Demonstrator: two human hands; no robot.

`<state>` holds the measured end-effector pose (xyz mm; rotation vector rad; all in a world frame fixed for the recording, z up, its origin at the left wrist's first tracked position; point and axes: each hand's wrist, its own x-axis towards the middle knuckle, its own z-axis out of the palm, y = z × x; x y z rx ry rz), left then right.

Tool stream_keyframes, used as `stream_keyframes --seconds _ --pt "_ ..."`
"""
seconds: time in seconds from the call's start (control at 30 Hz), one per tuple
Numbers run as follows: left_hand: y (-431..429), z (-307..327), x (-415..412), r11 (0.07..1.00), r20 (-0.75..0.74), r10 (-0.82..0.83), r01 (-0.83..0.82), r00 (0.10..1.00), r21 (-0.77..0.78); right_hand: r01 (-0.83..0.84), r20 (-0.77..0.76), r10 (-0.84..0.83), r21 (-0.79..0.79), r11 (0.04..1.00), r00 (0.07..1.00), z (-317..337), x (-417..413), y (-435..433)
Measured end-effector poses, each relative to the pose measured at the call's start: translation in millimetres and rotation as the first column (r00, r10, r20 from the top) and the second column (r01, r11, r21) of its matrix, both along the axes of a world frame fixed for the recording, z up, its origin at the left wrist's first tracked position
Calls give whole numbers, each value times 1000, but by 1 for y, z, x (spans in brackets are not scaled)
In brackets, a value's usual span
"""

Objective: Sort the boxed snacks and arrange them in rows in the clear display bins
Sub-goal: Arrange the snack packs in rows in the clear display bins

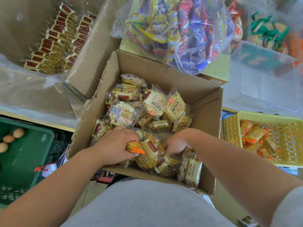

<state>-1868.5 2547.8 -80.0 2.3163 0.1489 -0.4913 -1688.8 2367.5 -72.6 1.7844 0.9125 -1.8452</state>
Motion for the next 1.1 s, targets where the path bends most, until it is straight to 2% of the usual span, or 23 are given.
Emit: stream_keyframes --seconds 0.1,0.23,0.3,0.4,0.53,0.67,0.77,0.83,0.97,1.1 --pt "-2 3 1 1000 10 7 -7 1000 12 223 -47 -221 43 974 974 0 3 -3" --pt "-4 6 3 999 -17 34 -34 999 13 354 -71 -350 57 933 934 -1 4 -3" --pt "-4 8 4 999 -26 52 -51 998 13 513 -82 -511 1 858 856 -5 0 -4" --pt "-5 11 3 997 -23 79 -79 997 1 663 -69 -664 -33 748 745 -11 -3 -8" --pt "-6 13 1 994 -20 107 -107 994 -17 854 -145 -857 -100 511 495 -6 -3 -7" --pt "-6 17 3 986 -27 162 -163 986 -46 921 -201 -914 -97 376 352 -8 -5 -6" --pt "-6 20 4 978 -8 199 -199 980 -65 981 -239 -961 -97 166 139 -5 0 -2" --pt "-7 22 5 976 5 208 -207 978 -62 995 -284 -958 -80 63 37 2 5 -1" --pt "-11 30 5 973 -14 220 -220 975 -71 999 -372 -927 -4 -43 -42 23 11 1" --pt "-11 40 9 921 -12 342 -338 940 -191 983 -468 -879 97 -154 -92 51 24 -7"
